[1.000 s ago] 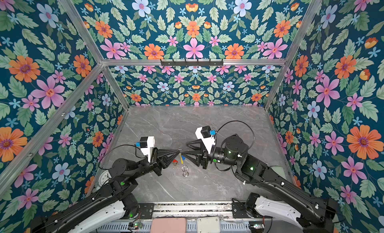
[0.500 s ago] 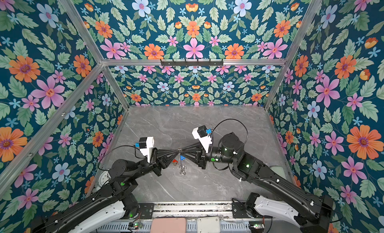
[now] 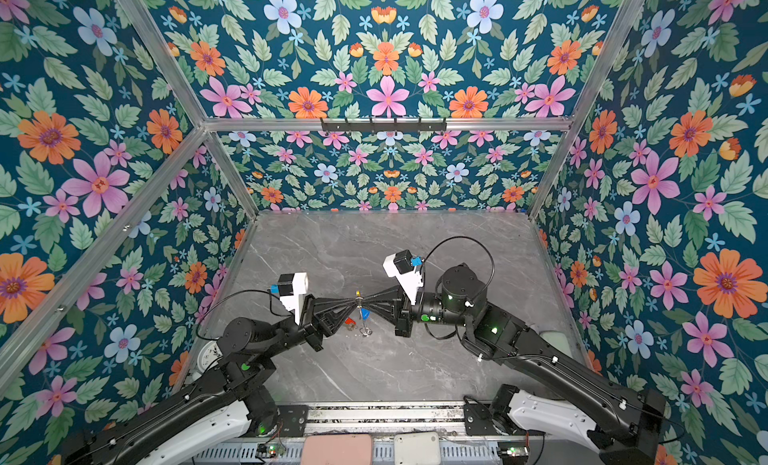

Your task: Remove the keys from the keyring

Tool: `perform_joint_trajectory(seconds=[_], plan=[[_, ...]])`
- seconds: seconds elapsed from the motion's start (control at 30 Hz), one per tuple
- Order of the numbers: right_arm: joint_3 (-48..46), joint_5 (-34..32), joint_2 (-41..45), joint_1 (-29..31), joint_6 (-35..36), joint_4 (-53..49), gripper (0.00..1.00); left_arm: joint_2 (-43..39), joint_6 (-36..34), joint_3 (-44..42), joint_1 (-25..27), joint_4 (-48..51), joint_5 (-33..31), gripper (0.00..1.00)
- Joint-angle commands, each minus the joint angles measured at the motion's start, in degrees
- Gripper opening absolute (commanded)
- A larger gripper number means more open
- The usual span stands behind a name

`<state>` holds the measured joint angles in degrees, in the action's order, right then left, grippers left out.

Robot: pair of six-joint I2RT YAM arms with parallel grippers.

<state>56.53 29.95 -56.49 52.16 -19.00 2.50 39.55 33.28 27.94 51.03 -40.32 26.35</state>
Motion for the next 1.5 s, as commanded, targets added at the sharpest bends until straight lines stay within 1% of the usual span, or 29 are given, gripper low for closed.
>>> perform_joint_trajectory(seconds=[0.0,0.1,0.23,0.3,0.4,0.5,0.6,0.7,0.77,0.83,0.93,1.1,1.27,1.47], plan=[[0.5,0.5,0.1,0.0,0.5,0.8,0.0,0.1,0.5,0.0,0.0,-2.4,-0.2,0.0],[0.7,0.4,0.2,0.0,0.8,-0.2,0.0,0.2,0.6,0.2,0.0,-1.9,-0.4,0.0],[1.3,-0.5,0.6,-0.1,1.9,-3.5,0.0,-0.6,0.7,0.3,0.0,0.3,-1.2,0.26],[1.8,-0.7,1.1,-0.5,2.6,-5.8,0.0,-1.4,0.6,0.2,0.0,1.9,-1.6,0.37],[2.4,-1.2,2.0,-1.0,4.2,-10.4,0.0,-2.7,0.5,0.4,0.0,4.8,-1.7,0.46],[2.9,-1.1,2.8,-1.9,5.5,-14.8,0.0,-2.8,-0.1,1.6,0.0,8.7,-0.3,0.51],[3.7,-0.6,3.1,-2.5,7.5,-19.3,0.0,-0.9,-1.3,4.1,-0.1,13.8,2.4,0.52],[5.2,-0.2,2.5,-2.9,10.2,-24.0,0.0,1.7,-2.2,6.2,0.0,17.7,5.2,0.51],[6.3,0.2,2.0,-2.9,12.4,-27.2,0.0,2.8,-2.3,7.2,-0.1,18.8,6.9,0.49],[7.2,0.9,1.7,-3.0,14.6,-29.7,0.0,3.5,-2.8,8.6,-0.1,20.5,8.3,0.43],[8.7,2.6,1.3,-2.9,17.7,-32.9,0.0,4.4,-3.3,10.2,-0.1,22.2,10.6,0.38],[11.3,4.5,0.4,-2.9,21.1,-36.6,0.0,6.1,-2.8,11.8,-0.1,22.4,16.0,0.35],[13.7,6.2,-1.0,-3.0,22.6,-38.7,0.0,7.2,-3.4,13.1,-0.1,25.1,17.1,0.36],[14.5,6.7,-2.0,-2.9,22.8,-39.0,0.0,7.8,-3.7,13.8,-0.2,26.0,17.9,0.29]])
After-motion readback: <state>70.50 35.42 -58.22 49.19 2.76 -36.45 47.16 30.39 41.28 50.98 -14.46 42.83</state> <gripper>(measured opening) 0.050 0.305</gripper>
